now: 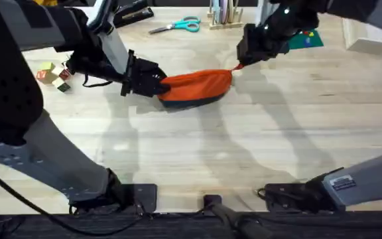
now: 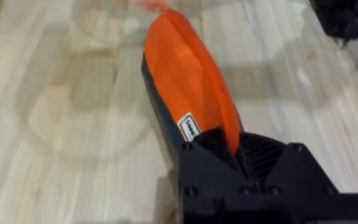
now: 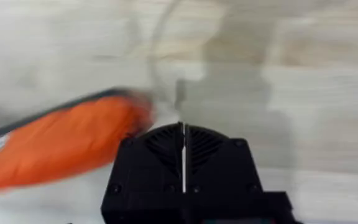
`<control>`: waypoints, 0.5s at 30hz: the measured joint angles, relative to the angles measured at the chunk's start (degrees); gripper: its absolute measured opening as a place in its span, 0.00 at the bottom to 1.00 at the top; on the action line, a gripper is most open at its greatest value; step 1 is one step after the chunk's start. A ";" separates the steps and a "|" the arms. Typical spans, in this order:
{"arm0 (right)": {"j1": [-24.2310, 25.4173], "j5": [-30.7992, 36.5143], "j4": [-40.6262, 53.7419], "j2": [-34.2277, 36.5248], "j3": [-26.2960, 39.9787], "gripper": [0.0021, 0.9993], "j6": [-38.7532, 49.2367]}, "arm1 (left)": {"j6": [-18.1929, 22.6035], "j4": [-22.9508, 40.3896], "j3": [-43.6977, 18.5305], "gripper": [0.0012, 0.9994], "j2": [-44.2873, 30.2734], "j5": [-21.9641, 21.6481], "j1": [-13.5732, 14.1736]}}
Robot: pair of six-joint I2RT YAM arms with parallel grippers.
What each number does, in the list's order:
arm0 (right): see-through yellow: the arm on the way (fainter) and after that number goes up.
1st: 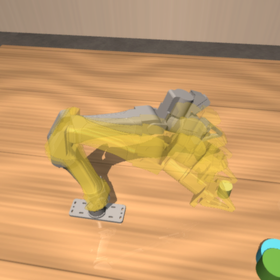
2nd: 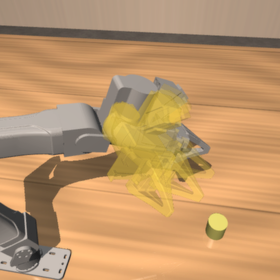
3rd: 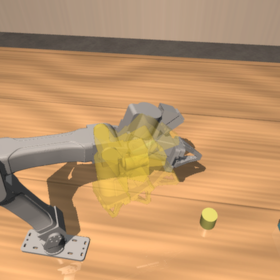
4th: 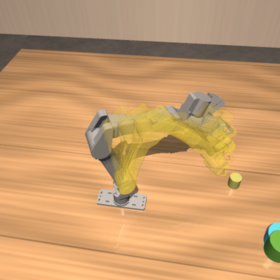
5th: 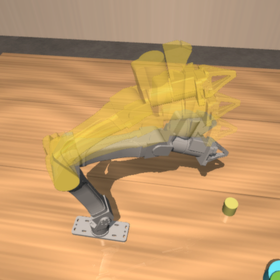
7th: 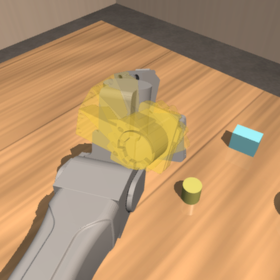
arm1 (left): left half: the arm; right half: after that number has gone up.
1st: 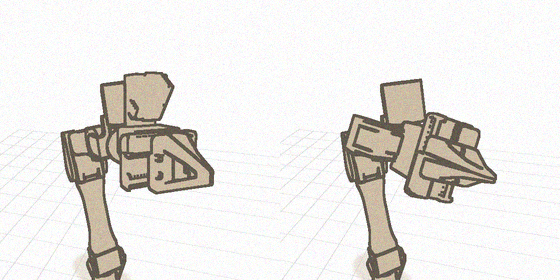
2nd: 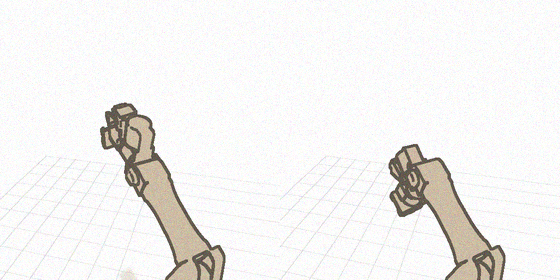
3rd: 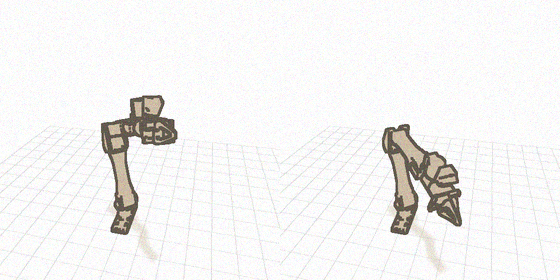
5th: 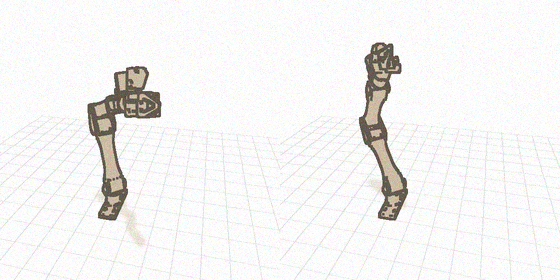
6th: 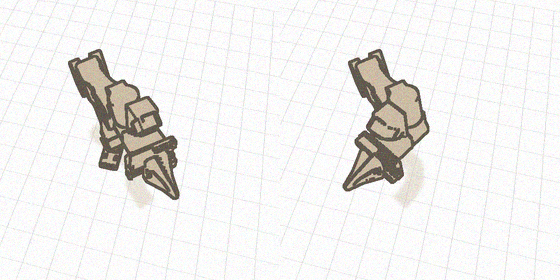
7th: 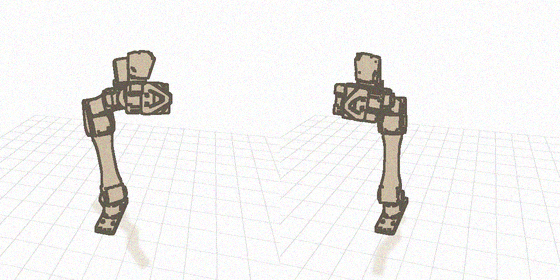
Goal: Unzip the bag, pick up the pens from the table one at a time and place them inside, then zip the bag closed.
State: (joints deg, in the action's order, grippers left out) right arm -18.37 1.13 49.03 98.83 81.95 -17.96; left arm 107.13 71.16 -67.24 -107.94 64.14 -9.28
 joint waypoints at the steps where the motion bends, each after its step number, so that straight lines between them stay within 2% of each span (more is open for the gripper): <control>1: 0.67 0.39 0.24 0.00 0.00 0.03 0.00 | 0.00 0.06 0.00 0.04 0.00 -0.48 -0.14; 8: 3.34 6.27 0.62 0.02 -0.17 0.03 0.04 | 0.02 0.45 0.00 0.04 0.00 -2.98 -1.32; 15: 3.39 8.06 0.53 -0.73 -0.42 0.03 0.15 | 0.02 0.36 0.00 0.04 0.00 -3.78 -1.48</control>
State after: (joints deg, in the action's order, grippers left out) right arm -14.98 9.19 49.56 98.10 81.53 -17.81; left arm 107.15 71.53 -67.24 -107.94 60.36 -10.76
